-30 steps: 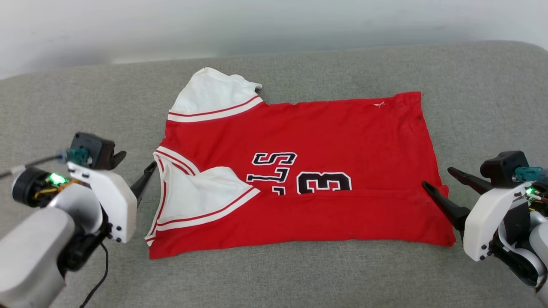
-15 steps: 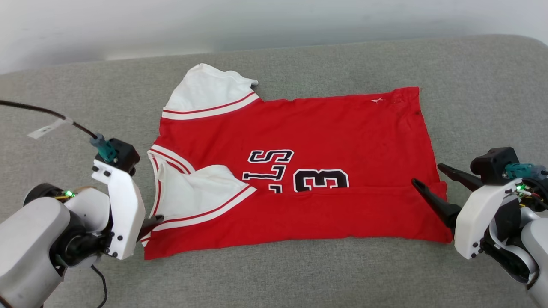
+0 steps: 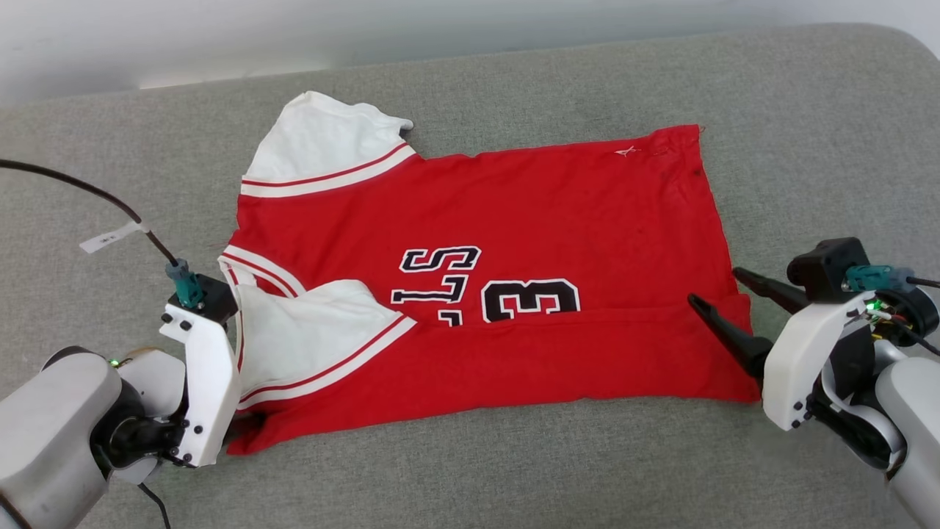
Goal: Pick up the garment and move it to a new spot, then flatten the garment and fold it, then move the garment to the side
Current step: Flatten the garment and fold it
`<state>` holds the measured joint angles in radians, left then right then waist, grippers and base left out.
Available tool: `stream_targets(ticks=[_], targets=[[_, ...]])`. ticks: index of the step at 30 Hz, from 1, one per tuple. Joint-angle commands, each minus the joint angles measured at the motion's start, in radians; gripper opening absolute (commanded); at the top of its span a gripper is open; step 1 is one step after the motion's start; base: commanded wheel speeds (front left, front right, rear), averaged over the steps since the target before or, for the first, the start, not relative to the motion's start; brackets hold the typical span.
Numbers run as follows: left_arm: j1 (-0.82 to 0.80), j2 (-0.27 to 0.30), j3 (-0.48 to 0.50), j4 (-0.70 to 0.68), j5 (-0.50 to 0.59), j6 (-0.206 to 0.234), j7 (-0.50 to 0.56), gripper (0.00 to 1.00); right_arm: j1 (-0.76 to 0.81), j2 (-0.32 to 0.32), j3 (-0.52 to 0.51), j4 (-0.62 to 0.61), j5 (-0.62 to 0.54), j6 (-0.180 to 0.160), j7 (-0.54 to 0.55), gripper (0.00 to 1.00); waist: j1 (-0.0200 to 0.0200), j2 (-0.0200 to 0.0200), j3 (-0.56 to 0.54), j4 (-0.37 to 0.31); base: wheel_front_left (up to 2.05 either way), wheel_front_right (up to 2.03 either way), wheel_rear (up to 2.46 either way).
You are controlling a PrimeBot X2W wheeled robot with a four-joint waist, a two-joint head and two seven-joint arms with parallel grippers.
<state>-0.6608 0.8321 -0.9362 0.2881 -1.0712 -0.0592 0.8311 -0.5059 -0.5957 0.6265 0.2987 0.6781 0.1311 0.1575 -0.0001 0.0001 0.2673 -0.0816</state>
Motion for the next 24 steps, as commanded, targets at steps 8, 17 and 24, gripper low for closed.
stream_targets(ticks=[8,17,24], targets=[[0.019,-0.017,-0.008,0.008,0.003,-0.033,-0.065,0.0,-0.114,-0.081,0.052,-0.041,-0.01,-0.001,0.061,1.0,0.0001,-0.0001,-0.04,0.011,0.0,0.0,0.0],[-0.01,0.023,0.017,-0.112,0.018,-0.031,-0.099,0.0,-0.258,-0.26,0.237,-0.146,0.143,-0.001,0.424,1.0,0.0001,-0.0001,-0.053,0.037,0.0,0.0,0.0],[-0.021,0.014,0.011,-0.174,0.039,-0.013,-0.107,0.0,-0.272,-0.289,0.326,-0.109,0.276,-0.001,0.633,1.0,0.0001,-0.0001,-0.024,0.059,0.0,0.0,0.0]])
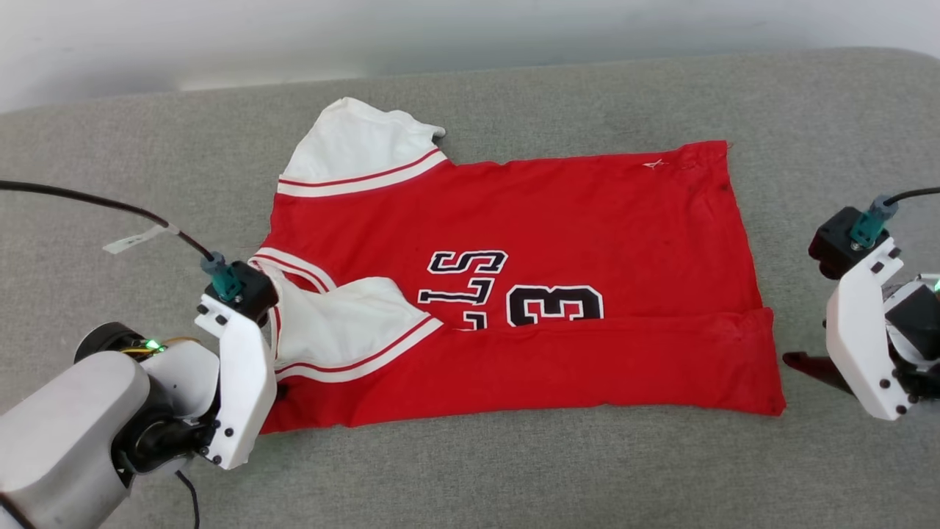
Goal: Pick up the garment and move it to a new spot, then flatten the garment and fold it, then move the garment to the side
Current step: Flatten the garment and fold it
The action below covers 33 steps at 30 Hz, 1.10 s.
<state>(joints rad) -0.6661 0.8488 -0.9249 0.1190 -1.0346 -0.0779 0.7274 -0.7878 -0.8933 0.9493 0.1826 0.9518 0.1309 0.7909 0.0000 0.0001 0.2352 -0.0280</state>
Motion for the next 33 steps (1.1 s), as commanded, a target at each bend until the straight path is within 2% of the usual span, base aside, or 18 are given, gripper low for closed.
stream_targets(ticks=[1,7,11,14,15,16,18,27,28,29,33], targets=[[-0.018,-0.005,-0.002,-0.011,0.007,0.007,-0.005,0.0,0.02,0.02,0.011,0.023,0.008,0.0,-0.001,1.0,0.0,-0.0001,0.014,0.01,0.0,0.0,0.0],[-0.021,-0.005,-0.004,-0.029,0.022,0.009,-0.015,0.0,0.088,0.114,0.037,0.145,0.037,0.0,-0.062,1.0,0.0,-0.0001,0.047,0.024,0.0,0.0,0.0],[-0.011,-0.007,-0.004,-0.026,0.023,0.013,-0.023,0.0,0.153,0.211,0.079,0.218,0.038,0.0,-0.115,1.0,0.0,-0.0001,0.056,0.023,0.0,0.0,0.0],[0.006,-0.004,-0.004,-0.017,0.018,0.014,-0.033,0.0,0.158,0.257,0.093,0.243,0.035,0.001,-0.166,1.0,0.0,-0.0001,0.049,0.016,0.0,0.0,0.0],[0.012,-0.001,-0.006,-0.013,0.015,0.013,-0.034,0.0,0.15,0.26,0.094,0.246,0.033,0.001,-0.182,0.09,0.0,-0.0001,0.042,0.013,0.0,0.0,0.0],[0.018,0.002,-0.005,-0.009,0.01,0.014,-0.039,0.0,0.139,0.256,0.095,0.245,0.03,0.001,-0.199,0.0,0.0,-0.0001,0.033,0.011,0.0,0.0,0.0],[0.024,0.004,-0.002,-0.006,0.008,0.015,-0.045,0.0,0.127,0.246,0.093,0.244,0.032,0.001,-0.212,0.0,0.0,-0.0001,0.023,0.008,0.0,0.0,0.0],[0.118,0.065,0.01,-0.052,-0.044,0.033,-0.078,0.0,0.1,0.103,0.078,0.15,0.074,0.0,-0.293,0.0,0.0,-0.0001,-0.085,-0.017,0.0,0.0,0.0],[0.129,0.073,0.01,-0.066,-0.049,0.036,-0.081,0.0,0.107,0.082,0.079,0.132,0.082,-0.001,-0.295,0.0,0.0,-0.0001,-0.093,-0.016,0.0,0.0,0.0],[0.163,0.098,0.008,-0.105,-0.062,0.052,-0.088,0.0,0.129,0.024,0.076,0.072,0.108,-0.001,-0.293,0.0,0.0,-0.0001,-0.11,-0.015,0.0,0.0,0.0],[0.211,0.119,0.001,-0.152,-0.077,0.071,-0.095,0.0,0.176,-0.039,0.078,0.015,0.13,-0.001,-0.282,0.0,0.0,-0.0001,-0.119,-0.015,0.0,0.0,0.0]])
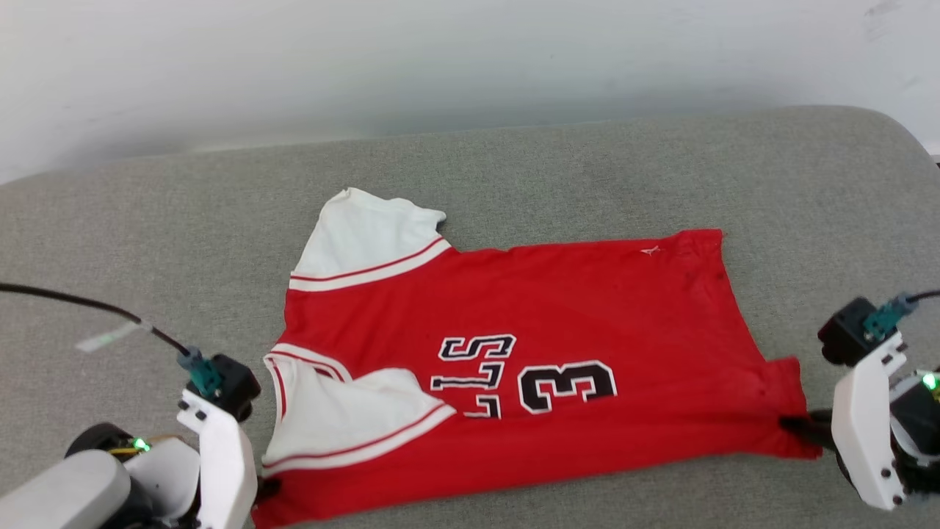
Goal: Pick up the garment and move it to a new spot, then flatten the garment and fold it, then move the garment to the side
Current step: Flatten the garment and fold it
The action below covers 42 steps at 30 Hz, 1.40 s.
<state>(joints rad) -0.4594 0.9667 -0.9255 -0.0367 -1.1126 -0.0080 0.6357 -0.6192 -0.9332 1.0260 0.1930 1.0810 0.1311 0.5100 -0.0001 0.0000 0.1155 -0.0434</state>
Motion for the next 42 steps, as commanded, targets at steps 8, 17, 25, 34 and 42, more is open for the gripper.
stream_targets(ticks=[8,17,25,34,42], targets=[[0.085,-0.016,-0.032,0.014,-0.011,0.028,-0.025,0.0,0.112,0.027,0.016,0.034,0.007,-0.001,0.008,0.0,0.0001,0.0,0.018,-0.001,0.0,0.0,0.0],[0.041,-0.013,0.018,0.037,-0.008,0.025,-0.092,1.0,0.106,0.066,-0.057,0.079,-0.074,-0.001,-0.14,1.0,0.0001,0.0,-0.004,0.001,0.0,0.0,0.0],[-0.188,-0.026,0.151,0.099,0.167,0.062,-0.286,1.0,0.178,0.284,-0.514,0.049,-0.406,-0.001,-0.618,1.0,0.0001,0.0,0.044,-0.054,0.0,0.0,0.0],[-0.416,-0.079,0.186,0.218,0.195,0.019,-0.222,1.0,0.35,0.53,-0.893,-0.168,-0.729,-0.001,-0.717,1.0,0.0001,0.0,0.178,-0.097,0.0,0.0,0.0],[-0.638,-0.129,0.168,0.329,0.175,-0.042,-0.009,1.0,0.42,0.669,-0.961,-0.353,-0.845,-0.001,-0.693,1.0,0.0001,0.0,0.311,-0.137,0.0,0.0,0.0]])
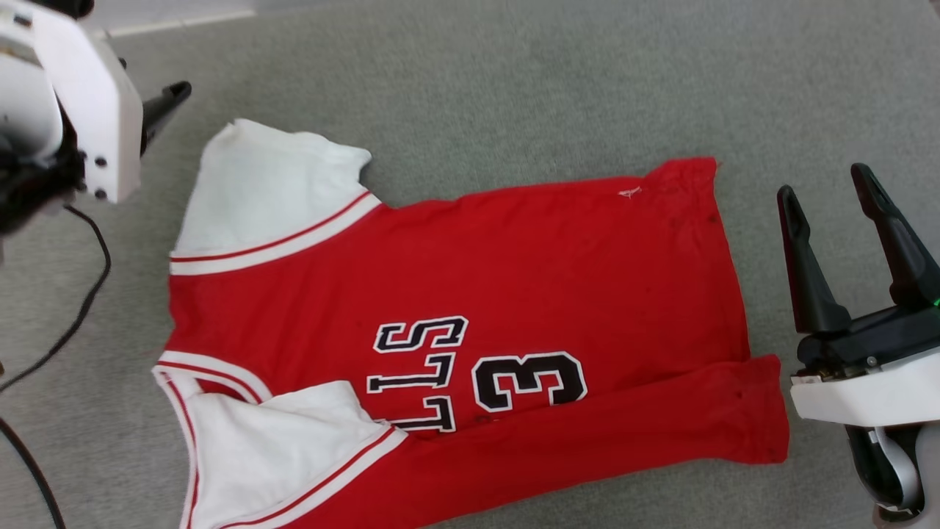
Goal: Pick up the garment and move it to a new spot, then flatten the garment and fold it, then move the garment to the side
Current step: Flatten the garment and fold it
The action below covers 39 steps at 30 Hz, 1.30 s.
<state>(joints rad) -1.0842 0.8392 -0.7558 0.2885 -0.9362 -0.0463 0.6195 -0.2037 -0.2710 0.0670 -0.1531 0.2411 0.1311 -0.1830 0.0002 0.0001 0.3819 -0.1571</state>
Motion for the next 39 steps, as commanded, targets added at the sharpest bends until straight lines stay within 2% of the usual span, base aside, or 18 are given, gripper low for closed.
stream_targets(ticks=[1,6,9,13,20,21,22,27,31,35,39], targets=[[-0.036,-0.005,-0.01,0.019,-0.002,-0.007,0.046,1.0,0.003,0.012,-0.002,-0.015,-0.012,-0.001,0.007,1.0,-0.0002,-0.0001,0.06,-0.029,0.0,0.0,0.0],[-0.135,-0.023,-0.059,0.069,-0.031,-0.041,0.255,1.0,-0.026,0.021,0.015,-0.044,-0.029,-0.001,0.013,1.0,-0.0002,-0.0001,0.125,-0.051,0.0,0.0,0.0],[-0.173,-0.033,-0.075,0.091,-0.047,-0.047,0.341,1.0,-0.043,0.018,0.026,-0.041,-0.034,-0.001,0.019,1.0,-0.0002,-0.0001,0.159,-0.06,0.0,0.0,0.0],[-0.205,-0.047,-0.103,0.116,-0.033,-0.053,0.398,1.0,-0.065,0.016,0.038,-0.023,-0.034,-0.001,0.022,1.0,-0.0002,-0.0001,0.196,-0.067,0.0,0.0,0.0],[-0.178,-0.064,-0.157,0.146,-0.032,-0.07,0.432,1.0,-0.088,0.015,0.049,0.01,-0.024,-0.001,0.015,1.0,-0.0002,-0.0001,0.213,-0.063,0.0,0.0,0.0],[-0.175,-0.063,-0.164,0.146,-0.029,-0.072,0.43,0.45,-0.09,0.012,0.047,0.018,-0.019,-0.001,0.016,1.0,-0.0002,-0.0001,0.211,-0.061,0.0,0.0,0.0],[-0.173,-0.062,-0.168,0.147,-0.031,-0.075,0.425,0.0,-0.096,0.009,0.047,0.026,-0.016,-0.001,0.018,1.0,-0.0002,-0.0001,0.207,-0.06,0.0,0.0,0.0],[-0.179,-0.057,-0.161,0.134,-0.043,-0.08,0.367,0.0,-0.15,-0.038,0.035,0.033,-0.023,-0.001,0.036,1.0,-0.0002,-0.0001,0.164,-0.045,0.0,0.0,0.0],[-0.165,-0.06,-0.17,0.104,-0.047,-0.081,0.316,0.0,-0.224,-0.136,0.055,0.034,-0.019,-0.001,0.121,1.0,-0.0002,-0.0001,0.114,-0.022,0.0,0.0,0.0],[-0.145,-0.058,-0.187,0.058,-0.052,-0.082,0.271,0.0,-0.313,-0.275,0.134,0.051,0.042,-0.001,0.308,1.0,-0.0002,-0.0001,0.069,0.008,0.0,0.0,0.0],[-0.13,-0.054,-0.204,0.002,-0.059,-0.083,0.237,0.0,-0.419,-0.434,0.28,0.08,0.191,-0.001,0.551,1.0,-0.0002,-0.0001,0.044,0.039,0.0,0.0,0.0]])
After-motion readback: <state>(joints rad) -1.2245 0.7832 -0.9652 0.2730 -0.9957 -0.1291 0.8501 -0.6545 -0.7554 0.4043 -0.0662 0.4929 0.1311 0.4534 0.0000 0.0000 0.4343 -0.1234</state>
